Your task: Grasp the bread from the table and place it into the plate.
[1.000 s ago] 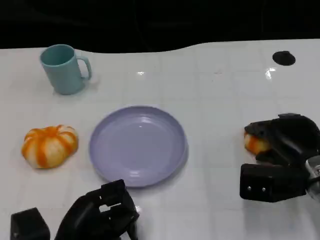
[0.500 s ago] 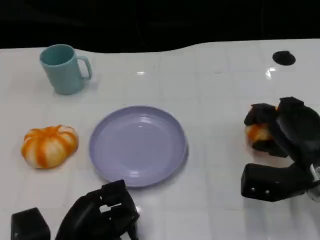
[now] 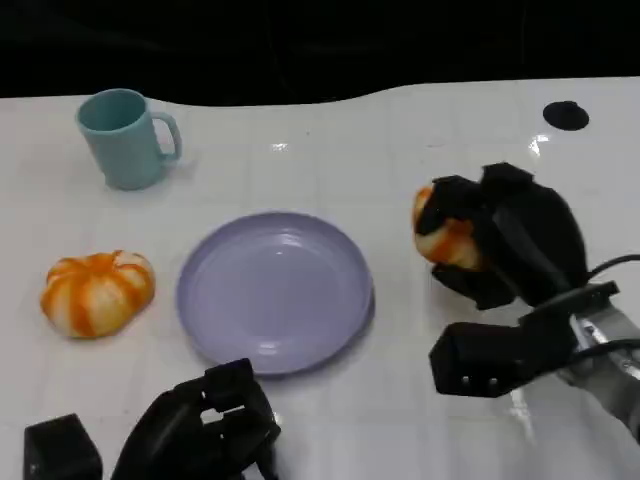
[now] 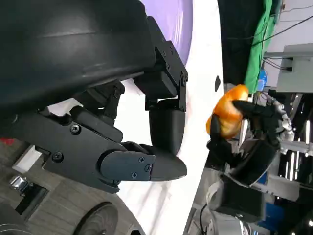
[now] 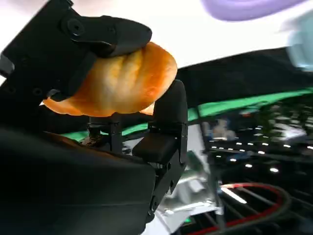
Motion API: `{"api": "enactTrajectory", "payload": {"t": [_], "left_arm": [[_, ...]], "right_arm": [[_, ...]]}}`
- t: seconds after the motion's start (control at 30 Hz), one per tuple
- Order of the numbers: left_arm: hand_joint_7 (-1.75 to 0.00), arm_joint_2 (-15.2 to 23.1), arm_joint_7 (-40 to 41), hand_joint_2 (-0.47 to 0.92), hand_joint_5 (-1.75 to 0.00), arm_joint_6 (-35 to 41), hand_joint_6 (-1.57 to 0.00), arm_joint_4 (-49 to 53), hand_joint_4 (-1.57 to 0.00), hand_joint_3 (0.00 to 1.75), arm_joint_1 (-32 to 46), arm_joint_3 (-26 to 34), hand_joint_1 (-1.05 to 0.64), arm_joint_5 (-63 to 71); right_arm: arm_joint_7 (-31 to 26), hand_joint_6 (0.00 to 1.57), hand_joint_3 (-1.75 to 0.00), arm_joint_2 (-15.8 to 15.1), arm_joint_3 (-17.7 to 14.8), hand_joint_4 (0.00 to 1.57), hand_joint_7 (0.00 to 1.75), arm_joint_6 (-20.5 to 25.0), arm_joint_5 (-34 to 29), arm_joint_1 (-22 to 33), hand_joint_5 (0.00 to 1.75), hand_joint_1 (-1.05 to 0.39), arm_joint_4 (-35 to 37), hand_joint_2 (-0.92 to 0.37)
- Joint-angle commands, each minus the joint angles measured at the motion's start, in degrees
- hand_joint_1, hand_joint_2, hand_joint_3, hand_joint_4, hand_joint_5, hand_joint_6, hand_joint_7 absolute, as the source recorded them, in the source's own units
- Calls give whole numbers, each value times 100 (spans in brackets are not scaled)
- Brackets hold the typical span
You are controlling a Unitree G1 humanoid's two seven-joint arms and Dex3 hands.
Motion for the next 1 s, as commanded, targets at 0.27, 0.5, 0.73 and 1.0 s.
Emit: {"api": "enactTrajectory", "payload": {"t": [0.27,0.5,0.73,1.0], "left_arm": [[-144,65,24,76,-175,-37,-75,-27,-79,50,47,-2,-60,35],[-145,57,60,74,-175,5,-76,-90,-80,52,77,-38,-61,51],[-146,54,143,73,-175,107,-75,-203,-78,54,132,-81,-63,70],[-147,52,165,72,-175,191,-73,-288,-77,56,158,-101,-61,59]], "right_arm": [[500,74,-144,640,78,102,175,-285,123,-230,175,-16,-395,-26],[638,72,-132,1170,179,100,175,-407,168,-510,175,-14,77,-32],[733,70,-133,1515,267,97,175,-445,194,-813,175,-15,712,-35],[1295,77,-75,1540,252,74,64,-271,263,-886,136,-23,847,-54]]}}
